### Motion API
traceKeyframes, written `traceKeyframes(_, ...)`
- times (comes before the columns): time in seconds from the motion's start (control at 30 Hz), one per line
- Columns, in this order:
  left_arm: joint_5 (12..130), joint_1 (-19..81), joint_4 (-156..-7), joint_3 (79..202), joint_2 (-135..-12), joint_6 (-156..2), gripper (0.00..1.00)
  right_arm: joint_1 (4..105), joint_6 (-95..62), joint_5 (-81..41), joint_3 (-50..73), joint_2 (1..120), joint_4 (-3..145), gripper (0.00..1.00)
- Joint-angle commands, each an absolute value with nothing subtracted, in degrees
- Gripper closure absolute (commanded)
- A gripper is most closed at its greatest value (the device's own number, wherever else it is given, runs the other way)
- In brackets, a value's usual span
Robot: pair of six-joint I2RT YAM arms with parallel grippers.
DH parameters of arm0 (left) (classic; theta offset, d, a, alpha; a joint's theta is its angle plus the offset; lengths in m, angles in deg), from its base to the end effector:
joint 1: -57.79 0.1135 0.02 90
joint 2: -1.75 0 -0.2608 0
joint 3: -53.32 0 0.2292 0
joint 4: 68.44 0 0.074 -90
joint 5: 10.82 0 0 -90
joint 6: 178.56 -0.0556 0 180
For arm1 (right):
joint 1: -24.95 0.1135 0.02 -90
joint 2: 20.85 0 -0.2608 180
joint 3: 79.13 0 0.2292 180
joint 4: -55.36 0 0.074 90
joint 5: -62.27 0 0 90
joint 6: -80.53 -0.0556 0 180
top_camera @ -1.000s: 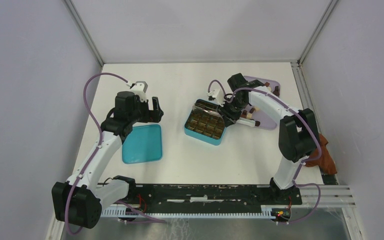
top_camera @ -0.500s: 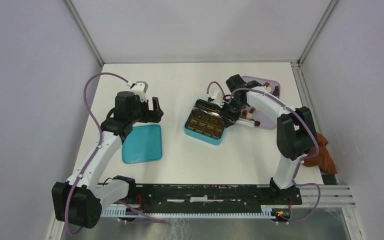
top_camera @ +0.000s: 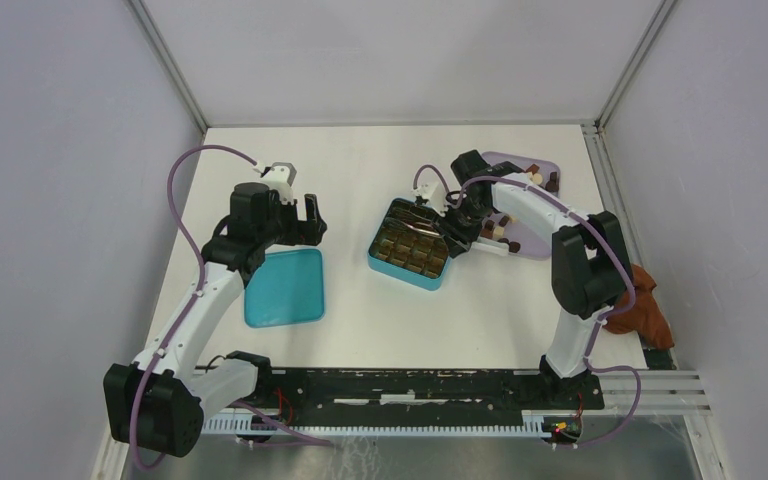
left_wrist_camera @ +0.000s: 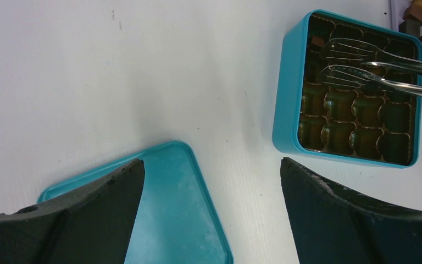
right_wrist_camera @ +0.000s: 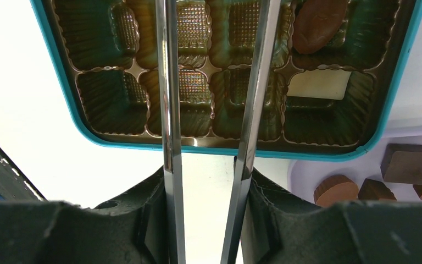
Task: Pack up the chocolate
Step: Place the fake chocolate in the packing box.
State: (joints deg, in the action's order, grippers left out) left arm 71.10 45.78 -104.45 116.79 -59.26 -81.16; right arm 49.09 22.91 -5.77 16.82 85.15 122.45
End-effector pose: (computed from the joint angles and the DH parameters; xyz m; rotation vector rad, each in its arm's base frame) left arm 0.2235 -0.0555 0.2801 0.1694 2.1637 -0.3472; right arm 0.3068 0.1603 0.2018 -1.4020 2.4767 0.5276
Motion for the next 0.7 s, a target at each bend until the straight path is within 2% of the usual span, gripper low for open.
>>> traceKeyframes(0.0,70.2,45.9,-102.6,116.9,-58.7,-83.5,0.02,49.4,22.7,-4.8,19.2,84.4,121.7,0.57)
traceKeyframes(0.37,70.3,45.9,-102.5,116.9,-58.5,-83.5,0.02,46.2,23.9,-2.4,17.4,77.0,122.3,0.59)
traceKeyframes(0.67,70.3,45.9,-102.4,116.8,-58.3,-83.5,0.02,27.5,24.4,3.2,10.8,70.0,119.5,0.59)
